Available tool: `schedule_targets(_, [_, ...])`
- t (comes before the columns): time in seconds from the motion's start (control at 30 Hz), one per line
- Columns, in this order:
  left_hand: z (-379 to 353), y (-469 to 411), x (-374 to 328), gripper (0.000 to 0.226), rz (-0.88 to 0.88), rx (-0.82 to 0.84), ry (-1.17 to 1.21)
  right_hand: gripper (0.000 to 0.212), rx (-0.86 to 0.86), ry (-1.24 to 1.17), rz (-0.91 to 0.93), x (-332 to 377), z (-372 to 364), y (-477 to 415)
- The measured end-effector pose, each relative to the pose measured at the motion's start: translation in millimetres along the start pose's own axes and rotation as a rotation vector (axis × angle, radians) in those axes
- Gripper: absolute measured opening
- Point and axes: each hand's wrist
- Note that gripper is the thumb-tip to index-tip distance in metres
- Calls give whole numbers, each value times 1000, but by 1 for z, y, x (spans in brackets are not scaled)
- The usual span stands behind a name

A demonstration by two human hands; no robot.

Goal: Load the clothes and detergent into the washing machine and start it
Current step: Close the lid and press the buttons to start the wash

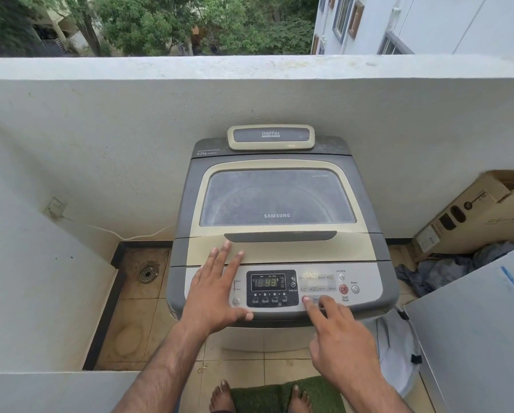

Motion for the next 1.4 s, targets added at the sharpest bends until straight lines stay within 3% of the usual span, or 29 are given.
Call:
schedule_targets(0.4, [0,0,0,131,5,2,-3,64,-30,-45,1,-1,0,-6])
schedule_targets(1.03, [2,0,-1,132,7,6,16,73,-9,-100,-15,-10,-14,-4])
schedule_targets(1.4, [3,1,-1,131,9,20,8,68,-22,-165,-15,-10,-7,-8])
Point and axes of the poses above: each hand's wrist, its own y-axis away from the middle knuckle, its own z-axis out of the back of the hand, x = y × z, and after that the axes turned 15 degrees about -z, right-handed
